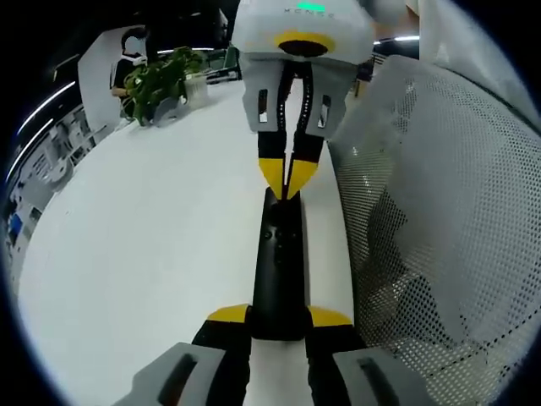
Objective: Press the specified remote control buttons in sequence, fully releasing each button before pressing the next.
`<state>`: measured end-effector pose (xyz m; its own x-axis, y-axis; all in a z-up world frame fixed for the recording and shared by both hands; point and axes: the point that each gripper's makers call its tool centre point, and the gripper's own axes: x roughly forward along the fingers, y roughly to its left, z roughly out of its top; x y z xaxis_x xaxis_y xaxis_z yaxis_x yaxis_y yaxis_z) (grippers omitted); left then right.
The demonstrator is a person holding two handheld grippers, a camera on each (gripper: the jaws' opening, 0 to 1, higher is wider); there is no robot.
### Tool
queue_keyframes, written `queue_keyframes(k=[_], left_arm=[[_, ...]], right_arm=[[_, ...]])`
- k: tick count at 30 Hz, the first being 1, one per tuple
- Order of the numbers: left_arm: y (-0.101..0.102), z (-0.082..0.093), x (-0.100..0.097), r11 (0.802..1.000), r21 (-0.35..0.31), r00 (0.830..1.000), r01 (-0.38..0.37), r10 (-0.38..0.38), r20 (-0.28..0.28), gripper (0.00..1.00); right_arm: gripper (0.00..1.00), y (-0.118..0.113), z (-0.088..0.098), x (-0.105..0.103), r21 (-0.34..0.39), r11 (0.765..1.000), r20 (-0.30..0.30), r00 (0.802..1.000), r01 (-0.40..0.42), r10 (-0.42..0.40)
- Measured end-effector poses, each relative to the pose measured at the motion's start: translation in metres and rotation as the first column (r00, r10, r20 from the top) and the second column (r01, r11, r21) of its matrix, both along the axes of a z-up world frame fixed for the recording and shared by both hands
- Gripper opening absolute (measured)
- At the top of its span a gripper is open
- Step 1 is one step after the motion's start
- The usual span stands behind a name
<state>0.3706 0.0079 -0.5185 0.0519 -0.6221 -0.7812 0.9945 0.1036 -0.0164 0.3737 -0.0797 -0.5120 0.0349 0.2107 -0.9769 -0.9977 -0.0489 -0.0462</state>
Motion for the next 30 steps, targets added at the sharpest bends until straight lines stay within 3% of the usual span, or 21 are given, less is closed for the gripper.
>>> queue_keyframes(k=[4, 6, 9, 11, 16, 19, 20, 24, 28, 30], left_arm=[[0.002, 0.000, 0.000, 1.000, 0.003, 1.000, 0.002, -0.002, -0.001, 0.24], [0.001, -0.001, 0.000, 1.000, 0.007, 1.000, 0.006, -0.006, -0.002, 0.24], [0.002, -0.001, 0.000, 1.000, 0.007, 1.000, 0.008, -0.008, -0.001, 0.24], [0.002, -0.001, 0.000, 1.000, 0.004, 1.000, 0.008, -0.008, -0.002, 0.24], [0.001, 0.000, 0.000, 1.000, 0.001, 1.000, 0.009, -0.009, -0.004, 0.24], [0.001, 0.000, 0.000, 1.000, -0.007, 1.000, 0.004, -0.004, -0.006, 0.24], [0.001, 0.000, 0.000, 1.000, -0.010, 1.000, 0.002, -0.002, -0.008, 0.24], [0.000, 0.000, 0.001, 1.000, -0.012, 1.000, 0.002, -0.002, -0.008, 0.24], [0.000, -0.001, 0.001, 1.000, -0.004, 1.000, 0.005, -0.006, -0.003, 0.24], [0.000, -0.001, 0.001, 1.000, -0.003, 1.000, 0.006, -0.006, -0.003, 0.24]], right_arm=[[0.00, -0.001, 0.001, 0.000, 0.029, 0.999, 0.005, 1.000, 0.029, -0.030], [0.00, -0.002, 0.000, 0.000, 0.044, 0.998, 0.035, 0.999, 0.036, -0.038], [0.00, 0.000, 0.002, 0.000, 0.097, 0.993, 0.094, 0.994, -0.060, 0.051], [0.00, -0.001, 0.003, -0.001, 0.141, 0.990, 0.060, 0.998, 0.017, -0.025], [0.00, 0.009, 0.007, 0.001, 0.237, 0.964, -0.032, 0.993, 0.117, -0.113], [0.00, 0.009, 0.004, 0.004, 0.187, 0.982, 0.034, 0.999, 0.016, -0.023], [0.00, 0.009, 0.001, -0.002, 0.177, 0.984, 0.001, 1.000, 0.009, -0.009], [0.00, 0.009, 0.002, 0.000, 0.161, 0.986, 0.021, 0.999, -0.031, 0.028], [0.00, 0.009, 0.002, -0.002, 0.113, 0.981, 0.060, 0.987, -0.157, 0.151], [0.00, 0.010, 0.002, -0.003, 0.090, 0.980, 0.062, 0.983, -0.179, 0.174]])
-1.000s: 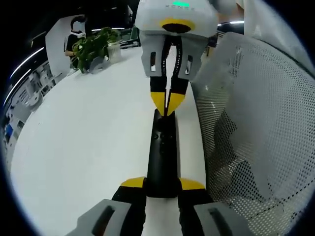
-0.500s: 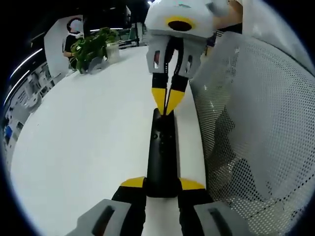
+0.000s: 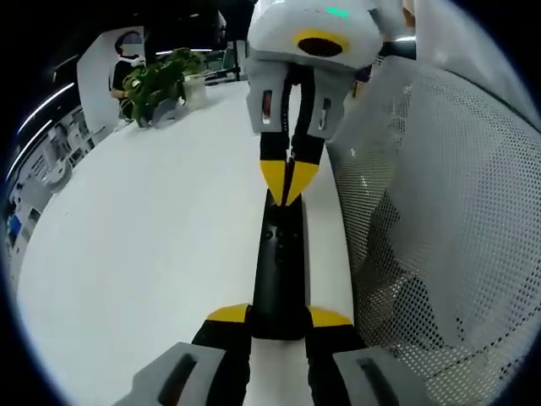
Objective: Press the specified remote control buttons in sequence, fully releasing each button before pressing the next.
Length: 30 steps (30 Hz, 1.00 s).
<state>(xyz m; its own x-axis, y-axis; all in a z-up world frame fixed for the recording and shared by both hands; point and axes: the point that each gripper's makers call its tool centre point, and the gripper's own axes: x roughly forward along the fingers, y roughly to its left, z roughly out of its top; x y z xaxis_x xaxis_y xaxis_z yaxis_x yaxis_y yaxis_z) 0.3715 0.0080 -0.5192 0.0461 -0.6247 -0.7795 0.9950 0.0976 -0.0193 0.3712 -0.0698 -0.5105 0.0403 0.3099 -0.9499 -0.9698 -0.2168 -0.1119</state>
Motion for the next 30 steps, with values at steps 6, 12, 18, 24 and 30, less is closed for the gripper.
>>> queue_keyframes(k=[6, 12, 18, 24, 30], left_arm=[[-0.0003, 0.0000, 0.0002, 1.000, 0.005, 1.000, 0.002, -0.002, 0.005, 0.24], [-0.0003, 0.0003, 0.0007, 1.000, 0.004, 1.000, -0.013, 0.013, -0.007, 0.24], [-0.0001, -0.0001, 0.0006, 1.000, 0.002, 1.000, -0.002, 0.002, -0.001, 0.24], [0.0004, 0.0003, 0.0001, 1.000, -0.009, 1.000, 0.006, -0.006, 0.005, 0.24], [0.0003, 0.0002, -0.0001, 1.000, -0.005, 1.000, 0.007, -0.007, 0.004, 0.24]], right_arm=[[0.00, 0.0014, -0.0015, 0.0004, -0.058, 0.997, 0.032, 0.999, -0.041, 0.042], [0.00, 0.0005, 0.0005, 0.0049, 0.013, 0.941, -0.155, 0.931, 0.337, -0.331], [0.00, -0.0008, 0.0010, 0.0022, 0.070, 0.974, -0.091, 0.973, 0.217, -0.211], [0.00, -0.0015, 0.0018, 0.0039, 0.150, 0.947, -0.151, 0.953, 0.284, -0.262], [0.00, 0.0050, 0.0021, 0.0024, 0.158, 0.981, -0.093, 0.991, 0.114, -0.100]])
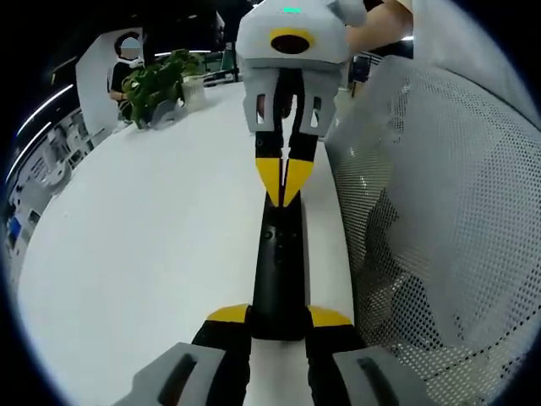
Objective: Press the specified remote control buttons in sequence, fully releasing each button before pressing the next.
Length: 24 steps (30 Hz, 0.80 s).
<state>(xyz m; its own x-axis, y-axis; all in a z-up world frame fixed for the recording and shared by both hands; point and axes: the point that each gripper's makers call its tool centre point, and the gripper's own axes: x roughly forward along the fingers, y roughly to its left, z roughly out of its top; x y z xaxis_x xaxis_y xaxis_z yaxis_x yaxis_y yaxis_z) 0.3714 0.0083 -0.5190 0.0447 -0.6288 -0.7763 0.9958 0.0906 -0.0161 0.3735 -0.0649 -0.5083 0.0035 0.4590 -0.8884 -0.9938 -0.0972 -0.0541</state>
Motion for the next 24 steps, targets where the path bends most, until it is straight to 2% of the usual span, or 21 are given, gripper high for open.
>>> queue_keyframes(k=[3, 6, 9, 10, 14, 16, 17, 18, 20, 23, 24], left_arm=[[-0.0001, -0.0001, 0.0000, 1.000, 0.000, 1.000, 0.000, 0.000, 0.000, 0.24], [-0.0001, -0.0002, 0.0000, 1.000, 0.000, 1.000, 0.000, 0.000, 0.000, 0.24], [-0.0001, -0.0004, 0.0000, 1.000, 0.002, 1.000, 0.001, -0.001, 0.000, 0.24], [-0.0002, -0.0005, 0.0001, 1.000, 0.001, 1.000, 0.001, -0.001, 0.000, 0.24], [-0.0001, -0.0008, 0.0003, 1.000, 0.002, 1.000, 0.001, -0.001, -0.002, 0.24], [-0.0001, -0.0010, 0.0005, 1.000, 0.004, 1.000, 0.002, -0.002, -0.002, 0.24], [-0.0001, -0.0010, 0.0004, 1.000, 0.004, 1.000, 0.002, -0.002, -0.002, 0.24], [-0.0001, -0.0010, 0.0004, 1.000, 0.004, 1.000, 0.002, -0.002, -0.002, 0.24], [-0.0001, -0.0011, 0.0004, 1.000, 0.006, 1.000, 0.003, -0.003, -0.002, 0.24], [-0.0001, -0.0007, 0.0001, 1.000, 0.005, 1.000, 0.002, -0.002, -0.003, 0.24], [-0.0001, -0.0006, 0.0000, 1.000, 0.004, 1.000, 0.002, -0.002, -0.003, 0.24]], right_arm=[[0.00, 0.0054, -0.0020, -0.0035, -0.035, 0.995, 0.027, 0.995, -0.093, 0.094], [0.00, 0.0075, -0.0019, -0.0045, -0.103, 0.967, 0.073, 0.968, -0.232, 0.240], [0.00, 0.0079, -0.0024, -0.0058, -0.151, 0.937, 0.087, 0.940, -0.314, 0.329], [0.00, 0.0079, -0.0032, -0.0060, -0.180, 0.915, 0.098, 0.919, -0.362, 0.383], [0.00, 0.0089, -0.0040, -0.0065, -0.220, 0.895, 0.085, 0.907, -0.388, 0.414], [0.00, 0.0090, -0.0043, -0.0052, -0.234, 0.898, 0.057, 0.917, -0.372, 0.395], [0.00, 0.0083, -0.0045, -0.0051, -0.238, 0.909, 0.033, 0.932, -0.343, 0.360], [0.00, 0.0085, -0.0046, -0.0047, -0.235, 0.914, 0.024, 0.938, -0.330, 0.345], [0.00, 0.0079, -0.0044, -0.0041, -0.221, 0.943, -0.006, 0.967, -0.248, 0.253], [0.00, 0.0079, -0.0043, -0.0025, -0.196, 0.967, -0.030, 0.986, -0.165, 0.162], [0.00, 0.0076, -0.0035, -0.0020, -0.166, 0.981, -0.034, 0.994, -0.104, 0.100]])
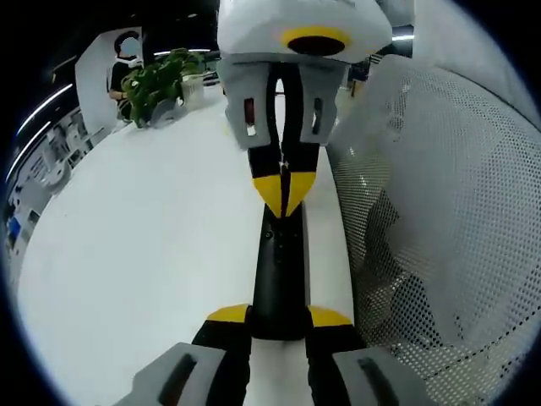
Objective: Press the specified remote control buttons in sequence, fully releasing each button before pressing the next.
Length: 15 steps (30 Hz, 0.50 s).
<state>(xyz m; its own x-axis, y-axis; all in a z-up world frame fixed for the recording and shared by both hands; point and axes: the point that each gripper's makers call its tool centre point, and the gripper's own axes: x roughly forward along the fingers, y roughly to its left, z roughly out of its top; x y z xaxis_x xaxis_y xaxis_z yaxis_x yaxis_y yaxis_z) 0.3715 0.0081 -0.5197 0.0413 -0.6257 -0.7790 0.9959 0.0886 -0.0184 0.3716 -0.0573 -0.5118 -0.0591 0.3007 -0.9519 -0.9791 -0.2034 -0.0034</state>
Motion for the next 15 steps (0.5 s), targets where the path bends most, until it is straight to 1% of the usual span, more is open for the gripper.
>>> queue_keyframes(k=[3, 5, 6, 8, 12, 13, 15], left_arm=[[0.0000, -0.0003, 0.0003, 1.000, -0.001, 1.000, 0.000, 0.000, 0.000, 0.24], [0.0001, -0.0003, 0.0003, 1.000, -0.002, 1.000, -0.002, 0.002, 0.000, 0.24], [0.0001, -0.0003, 0.0003, 1.000, -0.004, 1.000, -0.002, 0.002, 0.000, 0.24], [0.0001, 0.0000, 0.0001, 1.000, -0.005, 1.000, -0.003, 0.003, 0.000, 0.24], [0.0000, 0.0012, -0.0009, 1.000, -0.006, 1.000, -0.003, 0.003, 0.001, 0.24], [-0.0001, 0.0014, -0.0010, 1.000, -0.006, 1.000, -0.004, 0.004, 0.000, 0.24], [-0.0001, 0.0016, -0.0010, 1.000, -0.007, 1.000, -0.004, 0.004, 0.000, 0.24]], right_arm=[[0.00, -0.0005, 0.0010, 0.0003, 0.053, 0.997, -0.005, 0.999, 0.052, -0.051], [0.00, -0.0013, 0.0020, 0.0007, 0.092, 0.989, -0.015, 0.994, 0.113, -0.112], [0.00, -0.0008, 0.0022, 0.0004, 0.107, 0.986, -0.018, 0.992, 0.127, -0.126], [0.00, -0.0020, 0.0025, 0.0001, 0.127, 0.981, -0.011, 0.989, 0.146, -0.145], [0.00, 0.0013, 0.0043, 0.0017, 0.152, 0.977, 0.018, 0.988, 0.147, -0.151], [0.00, 0.0030, 0.0048, 0.0024, 0.156, 0.977, 0.017, 0.988, 0.148, -0.153], [0.00, 0.0074, 0.0055, 0.0014, 0.161, 0.973, -0.010, 0.986, 0.164, -0.164]])
